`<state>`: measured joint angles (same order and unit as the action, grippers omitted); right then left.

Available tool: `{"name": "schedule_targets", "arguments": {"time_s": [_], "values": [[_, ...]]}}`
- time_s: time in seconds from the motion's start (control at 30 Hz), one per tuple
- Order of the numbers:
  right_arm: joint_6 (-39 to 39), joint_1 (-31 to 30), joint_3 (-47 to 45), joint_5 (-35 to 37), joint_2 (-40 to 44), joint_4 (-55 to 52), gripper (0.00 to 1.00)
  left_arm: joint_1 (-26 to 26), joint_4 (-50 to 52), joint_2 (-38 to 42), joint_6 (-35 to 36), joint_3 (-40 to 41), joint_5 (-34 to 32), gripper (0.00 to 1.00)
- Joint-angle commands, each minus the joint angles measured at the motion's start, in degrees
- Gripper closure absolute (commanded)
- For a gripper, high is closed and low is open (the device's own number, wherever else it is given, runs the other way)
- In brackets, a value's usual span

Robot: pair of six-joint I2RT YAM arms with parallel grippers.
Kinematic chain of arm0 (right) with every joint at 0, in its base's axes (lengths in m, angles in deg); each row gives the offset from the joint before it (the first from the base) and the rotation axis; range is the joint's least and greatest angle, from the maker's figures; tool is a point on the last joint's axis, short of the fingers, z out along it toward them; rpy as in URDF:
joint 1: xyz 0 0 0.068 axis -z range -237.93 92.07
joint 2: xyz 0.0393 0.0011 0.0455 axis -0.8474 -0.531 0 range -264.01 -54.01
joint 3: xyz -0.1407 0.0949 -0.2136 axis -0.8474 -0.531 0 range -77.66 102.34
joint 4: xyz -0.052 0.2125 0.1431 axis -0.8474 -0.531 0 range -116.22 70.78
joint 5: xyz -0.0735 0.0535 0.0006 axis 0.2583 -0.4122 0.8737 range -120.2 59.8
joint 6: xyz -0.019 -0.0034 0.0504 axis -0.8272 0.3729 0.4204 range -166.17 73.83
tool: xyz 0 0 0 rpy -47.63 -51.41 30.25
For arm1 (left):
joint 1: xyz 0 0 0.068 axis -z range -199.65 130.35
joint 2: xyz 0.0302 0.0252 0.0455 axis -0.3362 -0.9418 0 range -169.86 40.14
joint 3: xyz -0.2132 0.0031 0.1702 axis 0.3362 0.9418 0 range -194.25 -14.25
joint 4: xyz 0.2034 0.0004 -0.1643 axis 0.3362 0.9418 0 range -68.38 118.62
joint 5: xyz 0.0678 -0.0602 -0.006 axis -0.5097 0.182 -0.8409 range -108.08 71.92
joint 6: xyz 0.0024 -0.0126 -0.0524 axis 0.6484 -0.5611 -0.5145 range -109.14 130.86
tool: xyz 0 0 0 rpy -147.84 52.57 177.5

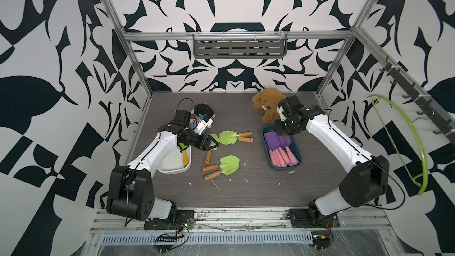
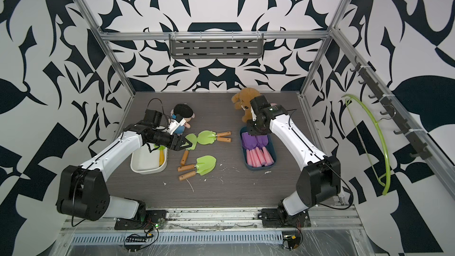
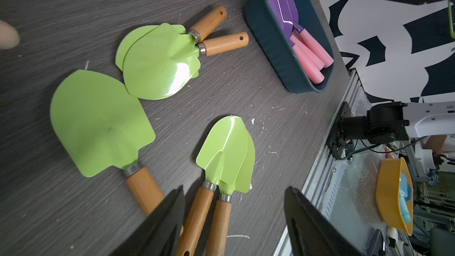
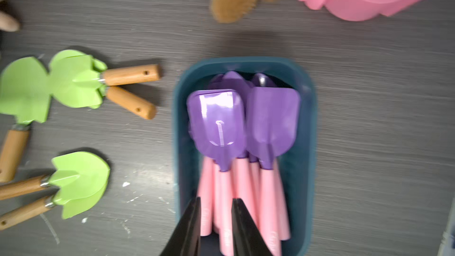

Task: Sort the small shovels by color and place them into the storage box
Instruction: Place the shovel in the storage box, then pick up the shovel from the center of the board.

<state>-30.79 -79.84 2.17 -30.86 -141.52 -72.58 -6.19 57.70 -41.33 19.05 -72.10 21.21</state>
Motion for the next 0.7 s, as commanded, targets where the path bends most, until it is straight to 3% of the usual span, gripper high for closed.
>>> {"name": "schedule_targets", "arguments": {"time_s": [0.0,0.17,0.27,0.47,0.67], "values": [[1.9,-4.4,-0.4,-2.5,0.4,3.4,0.73,-0.2,1.5,-0.3,1.2,0.1,-1.7,0.29],[4.2,-11.2,0.6,-3.3,-3.7,6.3,0.74,-0.2,1.7,-0.7,1.5,-0.1,-4.6,0.30],[6.1,-14.2,0.4,-3.6,-5.7,8.6,0.74,1.5,2.7,-1.7,2.4,-0.5,-12.4,0.31],[7.9,-16.0,0.6,-3.4,-7.9,9.9,0.74,7.8,6.1,-6.2,4.4,-3.2,-24.9,0.37],[8.8,-16.7,-0.2,-3.6,-8.4,11.1,0.74,12.0,6.7,-10.5,4.3,-4.7,-31.5,0.44]]}}
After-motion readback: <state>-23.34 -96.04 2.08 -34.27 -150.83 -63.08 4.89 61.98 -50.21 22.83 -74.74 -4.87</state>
